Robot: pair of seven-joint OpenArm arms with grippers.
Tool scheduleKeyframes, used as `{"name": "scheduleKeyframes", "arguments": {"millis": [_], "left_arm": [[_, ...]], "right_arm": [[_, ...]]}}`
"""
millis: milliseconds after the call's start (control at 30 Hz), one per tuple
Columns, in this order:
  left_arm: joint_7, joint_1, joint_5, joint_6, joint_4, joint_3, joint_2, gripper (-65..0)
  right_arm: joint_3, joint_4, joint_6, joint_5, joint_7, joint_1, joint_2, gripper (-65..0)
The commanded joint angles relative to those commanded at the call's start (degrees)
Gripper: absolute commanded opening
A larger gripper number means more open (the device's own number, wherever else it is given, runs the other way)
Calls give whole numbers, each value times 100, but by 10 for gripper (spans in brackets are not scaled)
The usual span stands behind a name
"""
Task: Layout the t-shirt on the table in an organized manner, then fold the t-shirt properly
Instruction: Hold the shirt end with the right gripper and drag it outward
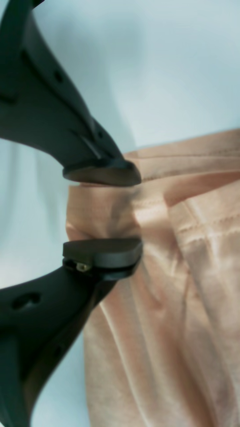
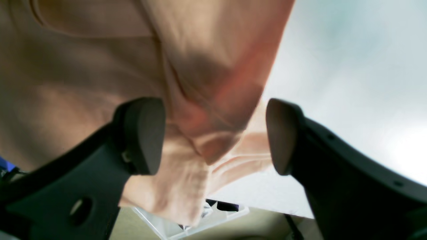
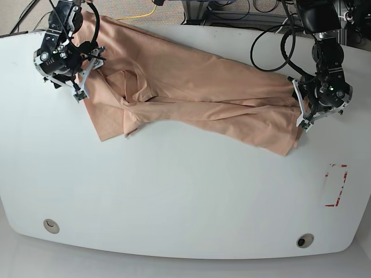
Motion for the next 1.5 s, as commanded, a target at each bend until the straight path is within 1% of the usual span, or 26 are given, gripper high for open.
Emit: {"name": "scheduleKeyframes", "arguments": {"millis": [67, 167, 233, 300, 367, 400, 500, 733, 800, 900, 967, 1100, 1133, 1200, 1333, 1433, 1500], "left_arm": [[9, -53, 0, 0, -9, 0, 0, -404], [9, -88, 0, 0, -9, 0, 0, -404], [9, -88, 0, 0, -9, 0, 0, -404], [9, -97, 0, 0, -9, 0, 0, -404], [9, -97, 0, 0, -9, 0, 0, -404], [9, -97, 0, 0, -9, 0, 0, -404], [9, -97, 0, 0, -9, 0, 0, -404], [9, -88, 0, 0, -18, 0, 0, -404], [9, -88, 0, 0, -18, 0, 0, -404], [9, -88, 0, 0, -18, 0, 0, -404], [9, -88, 0, 0, -18, 0, 9, -404], [9, -79, 0, 0, -18, 0, 9, -404], [9, -62, 0, 0, -18, 0, 9, -404], [9, -53, 0, 0, -18, 0, 9, -404], [18, -26, 18, 0, -18, 0, 9, -404], [18, 132, 18, 0, -9, 0, 9, -404], [18, 167, 18, 0, -9, 0, 9, -404]], "right_arm": [[0, 44, 0, 0, 127, 141, 0, -244], [0, 44, 0, 9, 163, 457, 0, -333], [0, 44, 0, 97, 163, 571, -35, -411], [-9, 35, 0, 396, 154, 589, -79, -528], [-18, 35, 0, 703, 154, 563, -211, -620], [-18, 26, 0, 818, 154, 484, -264, -650], [-18, 18, 0, 1020, 154, 176, -334, -636], [-18, -97, 0, 1029, 189, -598, -343, -634], [-9, -290, 0, 1029, 268, -712, -316, -634], [0, -659, 0, 1020, 532, -809, -255, -633], [-18, -993, 0, 1020, 804, -809, -70, -633], [-26, -1626, 0, 1020, 1156, -730, 149, -631], [-35, -1820, 0, 1020, 1262, -598, 281, -631], [-35, -2127, 0, 1020, 1393, -387, 448, -631], [-62, -2743, 0, 1020, 1473, 79, 756, -631], [-352, -3226, 0, 1020, 1631, 501, 967, -631], [-519, -3393, 0, 1020, 1745, 624, 1073, -631]]}}
